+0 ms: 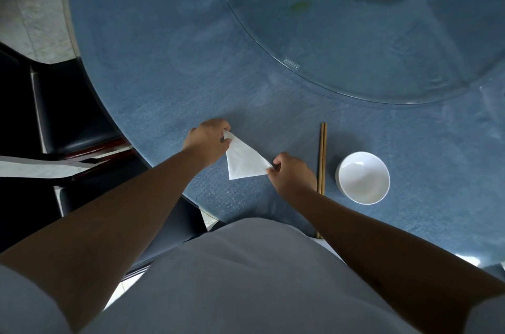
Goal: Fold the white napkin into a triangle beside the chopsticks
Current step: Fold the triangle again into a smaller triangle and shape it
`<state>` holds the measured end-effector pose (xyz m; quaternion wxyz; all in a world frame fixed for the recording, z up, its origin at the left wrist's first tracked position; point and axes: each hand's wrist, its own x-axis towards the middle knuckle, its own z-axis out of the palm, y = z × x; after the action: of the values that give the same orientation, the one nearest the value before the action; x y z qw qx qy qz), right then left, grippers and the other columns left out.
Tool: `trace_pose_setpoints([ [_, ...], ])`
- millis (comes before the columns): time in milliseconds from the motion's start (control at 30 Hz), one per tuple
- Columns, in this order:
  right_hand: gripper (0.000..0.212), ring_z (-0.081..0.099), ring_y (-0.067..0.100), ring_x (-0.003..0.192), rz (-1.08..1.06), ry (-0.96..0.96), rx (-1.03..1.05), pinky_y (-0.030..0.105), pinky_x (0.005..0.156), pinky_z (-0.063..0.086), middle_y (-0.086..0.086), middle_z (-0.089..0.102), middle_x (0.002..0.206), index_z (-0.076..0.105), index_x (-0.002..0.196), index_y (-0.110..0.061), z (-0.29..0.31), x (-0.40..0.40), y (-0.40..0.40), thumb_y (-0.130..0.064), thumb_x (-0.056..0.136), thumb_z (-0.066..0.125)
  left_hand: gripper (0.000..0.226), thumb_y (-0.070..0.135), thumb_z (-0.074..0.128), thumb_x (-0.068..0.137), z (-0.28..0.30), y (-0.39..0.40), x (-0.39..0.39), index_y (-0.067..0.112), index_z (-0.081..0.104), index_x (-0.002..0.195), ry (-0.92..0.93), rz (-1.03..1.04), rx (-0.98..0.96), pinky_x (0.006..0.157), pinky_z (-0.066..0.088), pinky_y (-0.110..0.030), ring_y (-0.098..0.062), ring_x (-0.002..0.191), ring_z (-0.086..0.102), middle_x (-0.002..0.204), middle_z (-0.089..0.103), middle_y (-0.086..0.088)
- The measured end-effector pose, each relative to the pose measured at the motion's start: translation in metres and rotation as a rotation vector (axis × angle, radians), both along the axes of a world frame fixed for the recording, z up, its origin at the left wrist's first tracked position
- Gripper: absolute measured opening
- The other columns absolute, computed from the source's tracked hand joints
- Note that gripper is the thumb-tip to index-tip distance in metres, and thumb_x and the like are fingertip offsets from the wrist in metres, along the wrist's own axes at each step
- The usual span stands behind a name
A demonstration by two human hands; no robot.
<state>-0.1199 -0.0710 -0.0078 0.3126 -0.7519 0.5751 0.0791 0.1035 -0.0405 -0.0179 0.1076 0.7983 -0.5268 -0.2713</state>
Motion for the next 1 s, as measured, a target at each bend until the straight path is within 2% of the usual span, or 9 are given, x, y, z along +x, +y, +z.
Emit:
trace_pose_setpoints([
  [67, 0.007, 0.057, 0.019, 0.074, -0.021, 0.01, 0.045, 0.03, 0.064, 0.044, -0.005, 0.062, 0.078, 0.057, 0.084, -0.026, 0.001, 0.001, -0.001, -0.032, 0.086, 0.054, 0.028, 0.025, 0.062, 0.089, -0.001, 0.0, 0.0, 0.02, 0.06, 0.116, -0.005, -0.004, 0.001, 0.083, 0.046, -0.036, -0.015, 0.08, 0.055, 0.093, 0.058, 0.004],
  [233, 0.024, 0.034, 0.017, 0.049, -0.147, -0.026, 0.206, 0.027, 0.047, 0.025, -0.001, 0.037, 0.049, 0.038, 0.053, -0.012, 0.006, 0.008, -0.005, -0.016, 0.073, 0.052, 0.038, 0.024, 0.062, 0.088, -0.003, 0.009, -0.005, 0.021, 0.053, 0.125, 0.051, 0.074, -0.064, 0.08, 0.051, -0.036, -0.017, 0.097, 0.055, 0.116, 0.053, 0.002],
  [367, 0.032, 0.031, 0.017, 0.053, -0.283, -0.092, 0.402, 0.03, 0.052, 0.025, 0.001, 0.03, 0.051, 0.031, 0.049, -0.016, 0.012, 0.014, -0.007, -0.01, 0.069, 0.055, 0.014, 0.023, 0.052, 0.084, 0.005, 0.028, -0.019, 0.023, 0.057, 0.096, 0.254, 0.479, -0.014, 0.056, 0.049, -0.029, -0.017, 0.075, 0.061, 0.088, 0.062, 0.005],
  [467, 0.027, 0.039, 0.018, 0.062, -0.432, -0.239, 0.504, 0.033, 0.059, 0.029, 0.002, 0.038, 0.058, 0.042, 0.052, -0.02, 0.014, 0.013, -0.003, -0.012, 0.07, 0.061, 0.014, 0.023, 0.052, 0.084, 0.015, 0.048, -0.031, 0.017, 0.063, 0.079, 0.491, 0.748, 0.182, 0.053, 0.055, -0.032, -0.021, 0.063, 0.07, 0.069, 0.072, -0.003],
  [533, 0.02, 0.045, 0.017, 0.062, -0.471, -0.327, 0.566, 0.027, 0.059, 0.033, 0.005, 0.047, 0.062, 0.053, 0.059, -0.016, 0.015, 0.012, -0.001, -0.014, 0.075, 0.065, 0.014, 0.025, 0.056, 0.087, 0.023, 0.063, -0.04, 0.014, 0.062, 0.081, 0.649, 0.87, 0.312, 0.051, 0.049, -0.028, -0.021, 0.059, 0.069, 0.066, 0.071, -0.002],
  [667, 0.019, 0.051, 0.014, 0.056, -0.588, -0.51, 0.672, 0.019, 0.043, 0.033, 0.006, 0.054, 0.064, 0.059, 0.066, -0.012, 0.024, 0.016, 0.004, -0.011, 0.084, 0.066, 0.034, 0.037, 0.057, 0.092, 0.034, 0.08, -0.058, 0.004, 0.058, 0.1, 1.236, 1.091, 0.494, 0.069, 0.05, -0.036, -0.031, 0.084, 0.068, 0.096, 0.07, -0.019],
  [733, 0.016, 0.053, 0.016, 0.06, -0.638, -0.58, 0.728, 0.022, 0.046, 0.03, 0.011, 0.055, 0.072, 0.058, 0.071, -0.01, 0.031, 0.019, 0.009, -0.009, 0.086, 0.062, 0.044, 0.038, 0.055, 0.094, 0.035, 0.079, -0.064, -0.002, 0.055, 0.11, 1.488, 1.159, 0.448, 0.081, 0.049, -0.039, -0.033, 0.1, 0.063, 0.111, 0.064, -0.023],
  [833, 0.012, 0.058, 0.013, 0.058, -0.635, -0.615, 0.788, 0.023, 0.05, 0.029, 0.01, 0.059, 0.071, 0.059, 0.078, -0.008, 0.042, 0.021, 0.013, -0.008, 0.089, 0.057, 0.039, 0.026, 0.056, 0.095, 0.036, 0.071, -0.071, -0.004, 0.055, 0.121, 1.637, 1.306, 0.26, 0.091, 0.05, -0.037, -0.03, 0.096, 0.063, 0.117, 0.062, -0.023],
  [1000, 0.012, 0.061, 0.016, 0.066, -0.565, -0.645, 0.818, 0.025, 0.054, 0.033, 0.009, 0.062, 0.076, 0.059, 0.08, -0.008, 0.054, 0.015, 0.016, -0.009, 0.091, 0.055, 0.032, 0.014, 0.056, 0.093, 0.033, 0.075, -0.073, -0.003, 0.056, 0.121, 1.693, 1.315, 0.168, 0.073, 0.054, -0.032, -0.025, 0.086, 0.066, 0.102, 0.068, -0.018],
])
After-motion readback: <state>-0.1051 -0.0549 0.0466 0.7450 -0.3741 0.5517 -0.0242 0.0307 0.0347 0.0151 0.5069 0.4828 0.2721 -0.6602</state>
